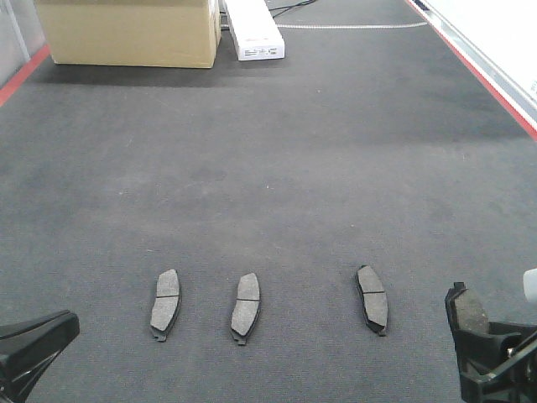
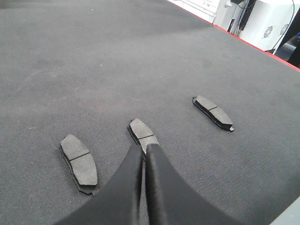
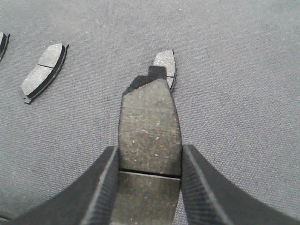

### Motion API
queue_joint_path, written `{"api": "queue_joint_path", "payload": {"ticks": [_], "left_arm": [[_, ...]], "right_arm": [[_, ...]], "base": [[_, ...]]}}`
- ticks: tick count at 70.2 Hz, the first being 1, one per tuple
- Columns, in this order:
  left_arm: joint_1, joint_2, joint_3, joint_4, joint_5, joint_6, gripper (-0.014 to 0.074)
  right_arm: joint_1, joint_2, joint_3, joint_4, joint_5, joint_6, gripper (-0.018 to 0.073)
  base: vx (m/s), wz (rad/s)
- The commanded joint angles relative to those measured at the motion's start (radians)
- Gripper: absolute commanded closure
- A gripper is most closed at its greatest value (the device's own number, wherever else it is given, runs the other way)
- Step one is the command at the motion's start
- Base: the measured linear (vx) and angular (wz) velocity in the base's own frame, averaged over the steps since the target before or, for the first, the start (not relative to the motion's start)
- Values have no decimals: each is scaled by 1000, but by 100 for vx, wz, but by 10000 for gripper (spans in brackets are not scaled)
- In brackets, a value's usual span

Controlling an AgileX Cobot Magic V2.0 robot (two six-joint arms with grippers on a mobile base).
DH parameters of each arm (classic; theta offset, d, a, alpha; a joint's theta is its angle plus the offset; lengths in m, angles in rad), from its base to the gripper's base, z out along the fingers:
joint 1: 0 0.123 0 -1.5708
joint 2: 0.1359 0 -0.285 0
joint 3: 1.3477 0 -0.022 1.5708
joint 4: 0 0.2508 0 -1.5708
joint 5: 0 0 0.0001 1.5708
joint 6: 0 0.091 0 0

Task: Move and align brake pads A on conveyor
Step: 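Raise the open left gripper away from the belt, then lower the right gripper and release its pad between the placed pads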

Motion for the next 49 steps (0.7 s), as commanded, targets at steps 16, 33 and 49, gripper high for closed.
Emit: {"api": "queue_joint_path", "payload": {"ticks": [16,33,49], "left_arm": [[-5,-1,-26,-8,-67,0,603],[-5,-1,-26,-8,-66,0,603],[-5,-1,-26,-8,-66,0,603]], "right_arm": [[-1,11,-40,70,-177,-9,557],[21,251,-175,109,-181,-77,548],[143,567,-339,161,-213,-62,539]], "base": [[0,0],[0,0],[0,0]]}}
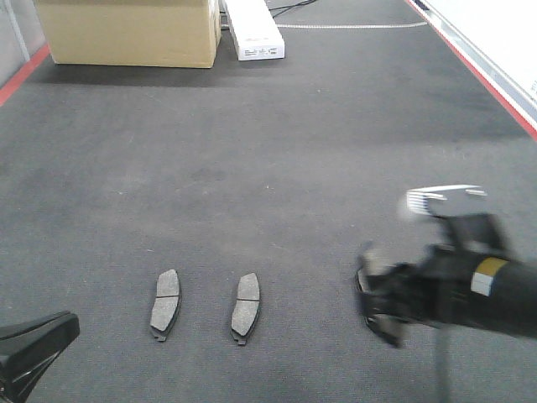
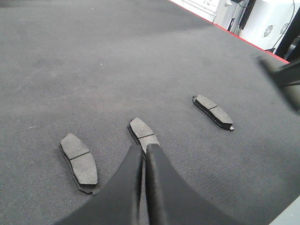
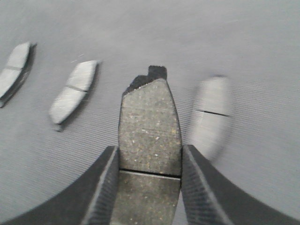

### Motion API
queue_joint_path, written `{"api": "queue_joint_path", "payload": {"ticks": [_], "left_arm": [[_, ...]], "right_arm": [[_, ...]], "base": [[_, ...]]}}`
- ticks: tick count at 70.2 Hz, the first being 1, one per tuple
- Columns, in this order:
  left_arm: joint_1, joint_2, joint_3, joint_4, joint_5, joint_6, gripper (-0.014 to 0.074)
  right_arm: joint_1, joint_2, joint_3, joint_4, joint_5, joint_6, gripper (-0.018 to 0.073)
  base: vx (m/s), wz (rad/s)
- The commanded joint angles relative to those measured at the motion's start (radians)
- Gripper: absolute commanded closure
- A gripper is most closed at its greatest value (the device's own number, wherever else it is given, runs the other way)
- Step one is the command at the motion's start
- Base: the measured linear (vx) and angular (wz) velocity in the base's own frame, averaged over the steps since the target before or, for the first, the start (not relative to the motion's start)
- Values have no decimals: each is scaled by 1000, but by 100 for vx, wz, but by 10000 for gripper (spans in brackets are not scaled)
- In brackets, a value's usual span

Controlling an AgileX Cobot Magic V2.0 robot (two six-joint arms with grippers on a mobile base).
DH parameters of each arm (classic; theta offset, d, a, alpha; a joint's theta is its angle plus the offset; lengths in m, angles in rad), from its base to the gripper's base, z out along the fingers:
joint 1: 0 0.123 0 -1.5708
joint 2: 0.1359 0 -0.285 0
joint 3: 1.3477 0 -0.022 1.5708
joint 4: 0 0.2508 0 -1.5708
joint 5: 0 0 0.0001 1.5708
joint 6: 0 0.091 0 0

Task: Move and align brake pads A on conveyor
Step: 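Lower the right gripper and release its pad between the placed pads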

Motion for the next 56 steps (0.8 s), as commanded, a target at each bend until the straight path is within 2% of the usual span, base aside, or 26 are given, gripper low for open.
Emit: {"api": "queue_joint_path", "payload": {"ticks": [1,26,56], "left_arm": [[-5,-1,-26,-8,-67,0,603],[-5,-1,-26,-8,-67,0,603],[-5,-1,-26,-8,-67,0,603]], "right_arm": [[30,86,-90,31,-88,5,539],[36,450,-291,92,-90,14,528],[33,578,-312,98,-160,52,504]], "base": [[0,0],[0,0],[0,0]]}}
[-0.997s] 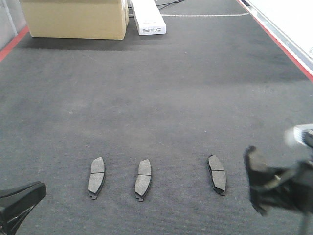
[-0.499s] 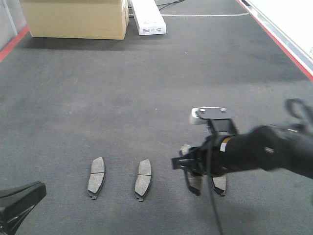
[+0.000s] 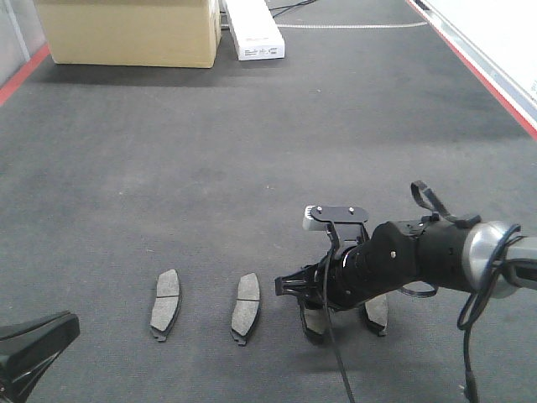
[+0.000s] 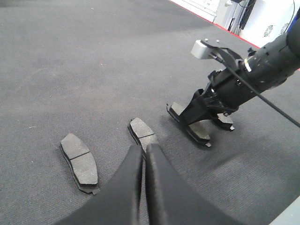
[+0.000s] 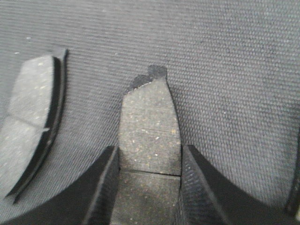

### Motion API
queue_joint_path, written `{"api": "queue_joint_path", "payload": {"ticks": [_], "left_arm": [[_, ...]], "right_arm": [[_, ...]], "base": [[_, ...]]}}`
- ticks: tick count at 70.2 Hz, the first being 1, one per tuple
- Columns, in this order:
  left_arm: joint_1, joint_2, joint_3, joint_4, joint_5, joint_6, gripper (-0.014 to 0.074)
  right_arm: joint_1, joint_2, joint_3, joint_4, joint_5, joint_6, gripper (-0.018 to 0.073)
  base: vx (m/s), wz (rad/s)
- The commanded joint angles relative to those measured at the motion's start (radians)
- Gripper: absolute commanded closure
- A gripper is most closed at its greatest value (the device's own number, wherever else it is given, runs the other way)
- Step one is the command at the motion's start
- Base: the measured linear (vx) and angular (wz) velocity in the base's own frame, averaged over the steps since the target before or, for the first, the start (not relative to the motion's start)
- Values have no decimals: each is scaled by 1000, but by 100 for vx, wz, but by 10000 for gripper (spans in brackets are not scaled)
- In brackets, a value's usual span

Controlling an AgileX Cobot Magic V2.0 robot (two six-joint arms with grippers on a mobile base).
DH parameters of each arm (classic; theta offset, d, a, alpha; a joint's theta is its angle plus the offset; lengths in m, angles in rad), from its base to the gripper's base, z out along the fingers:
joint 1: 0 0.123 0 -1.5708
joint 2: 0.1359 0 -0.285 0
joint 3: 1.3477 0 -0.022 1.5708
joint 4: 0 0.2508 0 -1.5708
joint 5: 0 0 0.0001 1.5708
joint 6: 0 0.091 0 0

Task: Move and align brake pads A on conveyor
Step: 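Lower the right gripper and release its pad between the placed pads, then raise the open right gripper away from the belt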

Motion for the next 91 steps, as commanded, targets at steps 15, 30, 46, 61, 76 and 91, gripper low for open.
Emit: {"api": "queue_joint_path", "payload": {"ticks": [15,30,46,61,76,91], "left_arm": [[-5,-1,-26,-8,-68,-1,603],[-5,-1,-26,-8,-68,-1,603],[-5,-1,-26,-8,-68,-1,603],[-5,-1,-26,-8,-68,-1,603],[-5,-1,-26,-8,-68,-1,603],[-5,-1,-26,-8,-68,-1,603]], "right_arm": [[-2,-35,-34,-2,-111,12,400],[-2,-35,-34,-3,-106,12,251],[-2,-35,-34,-1,-106,14,166],[-2,-87,-34,-21,-66,14,158],[-2,-287,28,-161,-13,14,220],[-2,-555,194,-253,-29,14,370]], "base": [[0,0],[0,0],[0,0],[0,0],[0,0],[0,0]]}}
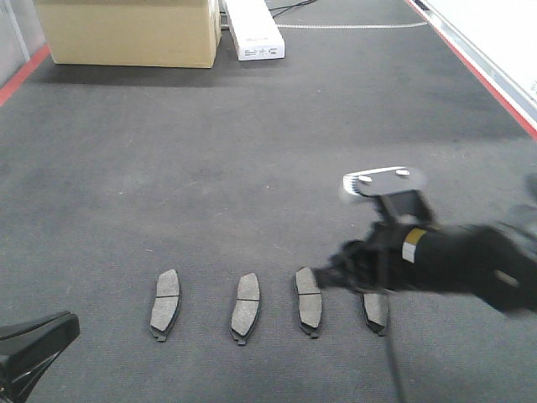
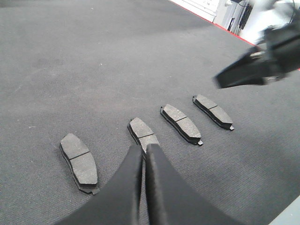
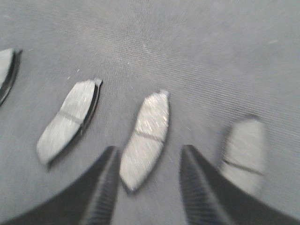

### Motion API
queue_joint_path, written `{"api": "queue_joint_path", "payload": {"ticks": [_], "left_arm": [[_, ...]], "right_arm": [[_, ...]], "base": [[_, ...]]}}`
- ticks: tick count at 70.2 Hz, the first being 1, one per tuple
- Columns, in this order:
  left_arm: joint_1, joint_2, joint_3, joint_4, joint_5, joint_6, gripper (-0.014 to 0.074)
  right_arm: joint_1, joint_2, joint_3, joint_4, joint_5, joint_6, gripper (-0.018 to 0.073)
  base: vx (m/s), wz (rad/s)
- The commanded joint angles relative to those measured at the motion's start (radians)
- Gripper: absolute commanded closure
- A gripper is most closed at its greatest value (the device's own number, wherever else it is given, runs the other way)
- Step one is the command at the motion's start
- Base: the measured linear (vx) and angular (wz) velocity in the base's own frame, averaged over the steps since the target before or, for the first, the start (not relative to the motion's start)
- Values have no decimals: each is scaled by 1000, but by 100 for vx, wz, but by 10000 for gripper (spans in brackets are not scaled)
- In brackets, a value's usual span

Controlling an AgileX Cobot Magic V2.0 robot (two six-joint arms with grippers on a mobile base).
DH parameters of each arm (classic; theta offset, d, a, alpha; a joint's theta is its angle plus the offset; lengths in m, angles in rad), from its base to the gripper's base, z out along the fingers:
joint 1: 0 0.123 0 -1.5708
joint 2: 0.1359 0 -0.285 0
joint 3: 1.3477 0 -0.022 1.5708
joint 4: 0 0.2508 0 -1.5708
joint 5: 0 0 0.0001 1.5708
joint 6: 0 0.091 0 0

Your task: Move and align brake pads A on conveyor

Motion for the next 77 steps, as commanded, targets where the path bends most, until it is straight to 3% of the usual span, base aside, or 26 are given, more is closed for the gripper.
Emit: {"api": "queue_joint_path", "payload": {"ticks": [1,20,41,77], "left_arm": [[-5,-1,-26,-8,-68,-1,603],[-5,-1,-26,-8,-68,-1,603],[-5,-1,-26,-8,-68,-1,603],[-5,-1,-26,-8,-68,-1,603]], "right_arm": [[-2,-138,35,-33,-45,0,384],[-2,-489,214,-65,-43,-3,570],[-2,-756,343,-101,-68,-5,564],[-2,-788,343,-100,-64,-3,563]], "base": [[0,0],[0,0],[0,0],[0,0]]}}
